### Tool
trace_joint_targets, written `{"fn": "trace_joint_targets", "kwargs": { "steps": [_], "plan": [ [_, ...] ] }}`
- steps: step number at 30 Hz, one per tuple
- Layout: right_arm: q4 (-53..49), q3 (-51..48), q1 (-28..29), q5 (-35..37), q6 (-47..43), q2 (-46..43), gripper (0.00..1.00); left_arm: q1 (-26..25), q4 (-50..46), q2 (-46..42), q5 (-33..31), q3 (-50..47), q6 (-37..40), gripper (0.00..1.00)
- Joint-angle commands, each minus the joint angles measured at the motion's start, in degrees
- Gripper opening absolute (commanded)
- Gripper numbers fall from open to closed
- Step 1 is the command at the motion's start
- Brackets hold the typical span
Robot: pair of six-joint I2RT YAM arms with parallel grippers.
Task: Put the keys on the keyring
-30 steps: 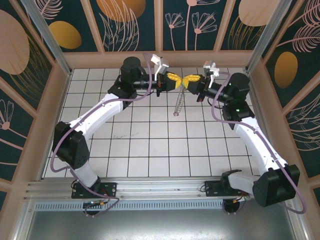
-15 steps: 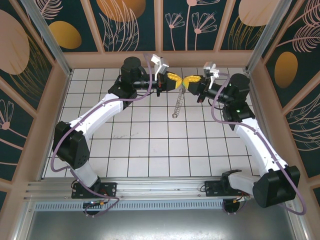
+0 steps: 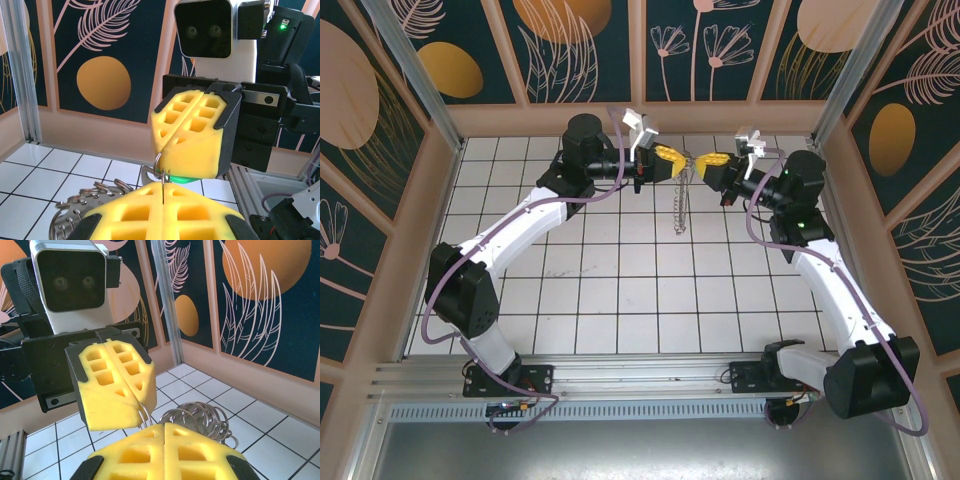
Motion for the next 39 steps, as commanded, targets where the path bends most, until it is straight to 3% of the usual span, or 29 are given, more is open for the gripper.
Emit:
{"fn": "trace_joint_targets", "kwargs": {
  "steps": [1,14,20,39],
  "plan": [
    [2.3,-1.0,-0.2,-1.8,1.4,0.1,0.0,-0.2,3.1,-1.2,1.0,0.3,0.6,0.0],
    [6.6,-4.6,-0.1,-5.6,6.0,-0.7,0.0,-0.2,4.7,-1.3,0.8,-0.2,-0.3,0.0],
    [7.3,-4.9,-0.1,-4.1,6.2,-2.0,0.0,-0.2,4.8,-1.3,0.6,-0.3,-0.3,0.0],
    [8.5,-0.2,2.4,-3.9,6.2,-1.6,0.0,-0.3,4.7,-1.1,1.0,-0.2,-0.4,0.0]
  ]
}}
